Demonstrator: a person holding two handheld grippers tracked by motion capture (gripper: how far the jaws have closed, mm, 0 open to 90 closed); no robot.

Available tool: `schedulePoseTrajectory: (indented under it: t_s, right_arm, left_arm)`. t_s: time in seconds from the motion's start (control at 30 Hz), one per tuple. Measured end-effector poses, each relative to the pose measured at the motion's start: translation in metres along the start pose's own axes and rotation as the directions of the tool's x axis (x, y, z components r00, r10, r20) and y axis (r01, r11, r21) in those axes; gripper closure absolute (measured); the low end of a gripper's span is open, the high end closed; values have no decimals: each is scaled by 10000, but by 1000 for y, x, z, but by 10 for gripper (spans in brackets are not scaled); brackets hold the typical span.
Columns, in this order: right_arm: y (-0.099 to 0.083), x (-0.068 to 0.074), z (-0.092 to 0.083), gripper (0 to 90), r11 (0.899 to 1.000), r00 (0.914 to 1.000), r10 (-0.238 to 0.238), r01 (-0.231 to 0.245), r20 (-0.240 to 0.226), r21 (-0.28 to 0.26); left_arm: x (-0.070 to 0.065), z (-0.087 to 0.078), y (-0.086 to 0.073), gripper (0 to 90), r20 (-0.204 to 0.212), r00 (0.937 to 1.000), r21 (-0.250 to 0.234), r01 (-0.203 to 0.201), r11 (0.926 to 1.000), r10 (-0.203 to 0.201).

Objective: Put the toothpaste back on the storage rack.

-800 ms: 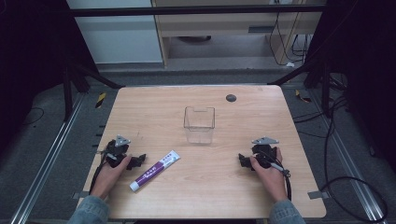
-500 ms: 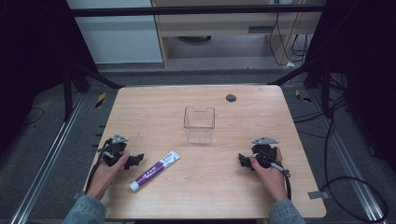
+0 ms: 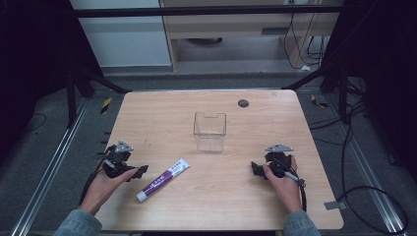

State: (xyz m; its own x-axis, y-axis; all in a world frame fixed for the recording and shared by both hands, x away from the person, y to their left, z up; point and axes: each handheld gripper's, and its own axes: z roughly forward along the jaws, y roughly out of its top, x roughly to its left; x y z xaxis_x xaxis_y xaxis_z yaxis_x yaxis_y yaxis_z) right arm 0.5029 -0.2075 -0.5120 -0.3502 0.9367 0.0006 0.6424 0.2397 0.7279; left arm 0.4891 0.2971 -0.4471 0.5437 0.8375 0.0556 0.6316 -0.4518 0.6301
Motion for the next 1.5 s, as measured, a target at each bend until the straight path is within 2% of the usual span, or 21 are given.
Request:
schedulePoseTrajectory:
  t_s: [0.27, 0.33, 0.43, 0.6, 0.73, 0.77, 0.83, 0.87, 0.97, 1.03, 1.1, 1.13, 1.3, 1.33, 1.4, 1.5]
  right_arm:
    - [-1, 1, -1, 31, 10000, 10000, 41, -41, 51, -12]
    - [-1, 0, -1, 30, 10000, 10000, 17, -17, 61, -6]
    - [-1, 1, -1, 31, 10000, 10000, 37, -37, 51, -9]
    - [-1, 0, -1, 31, 10000, 10000, 17, -17, 63, -4]
    - [-1, 1, -1, 32, 10000, 10000, 24, -24, 81, -14]
    - [-1, 1, -1, 32, 10000, 10000, 24, -24, 81, -14]
    - [-1, 1, -1, 32, 10000, 10000, 34, -34, 83, -11]
    - [-1, 1, -1, 32, 10000, 10000, 30, -30, 83, -13]
    - [-1, 1, -1, 32, 10000, 10000, 26, -26, 87, -14]
    - [-1, 1, -1, 32, 10000, 10000, 25, -25, 85, -14]
    - [-1, 1, -1, 32, 10000, 10000, 25, -25, 86, -13]
    - [-1, 1, -1, 32, 10000, 10000, 23, -23, 86, -15]
    - [-1, 1, -1, 32, 10000, 10000, 25, -25, 79, -13]
    - [-1, 1, -1, 32, 10000, 10000, 25, -25, 79, -13]
    - [-1, 1, -1, 32, 10000, 10000, 26, -26, 86, -15]
    - [-1, 1, -1, 32, 10000, 10000, 25, -25, 85, -14]
  left_arm:
    - [-10, -13, 15, 176, 504, 9983, 424, -301, 9986, 279]
    - [-14, -16, 21, 183, 767, 9960, 545, -499, 9973, 456]
    - [-17, -18, 25, 190, 856, 9940, 682, -740, 9949, 680]
    - [-20, -17, 26, 201, 979, 9917, 857, -913, 9921, 828]
    - [-24, -16, 27, 224, 1442, 9861, 1118, -991, 9888, 825]
    - [-24, -16, 27, 233, 1442, 9861, 1118, -991, 9888, 825]
    - [-27, -14, 30, 249, 1652, 9819, 1275, -1146, 9852, 928]
    - [-30, -13, 34, 263, 1695, 9797, 1423, -1322, 9810, 1074]
    - [-34, -11, 38, 294, 1829, 9766, 1527, -1421, 9780, 1134]
    - [-39, -5, 42, 316, 2027, 9726, 1742, -1504, 9731, 1141]
    - [-41, -3, 43, 329, 2065, 9718, 1831, -1524, 9712, 1135]
    - [-45, 1, 45, 331, 2134, 9692, 1972, -1657, 9663, 1226]
    - [-54, 13, 48, 357, 2282, 9634, 2280, -1933, 9543, 1406]
    - [-54, 13, 48, 362, 2282, 9634, 2280, -1933, 9543, 1406]
    - [-61, 19, 51, 374, 2347, 9599, 2404, -2103, 9476, 1535]
    - [-65, 24, 52, 377, 2324, 9603, 2508, -2127, 9444, 1546]
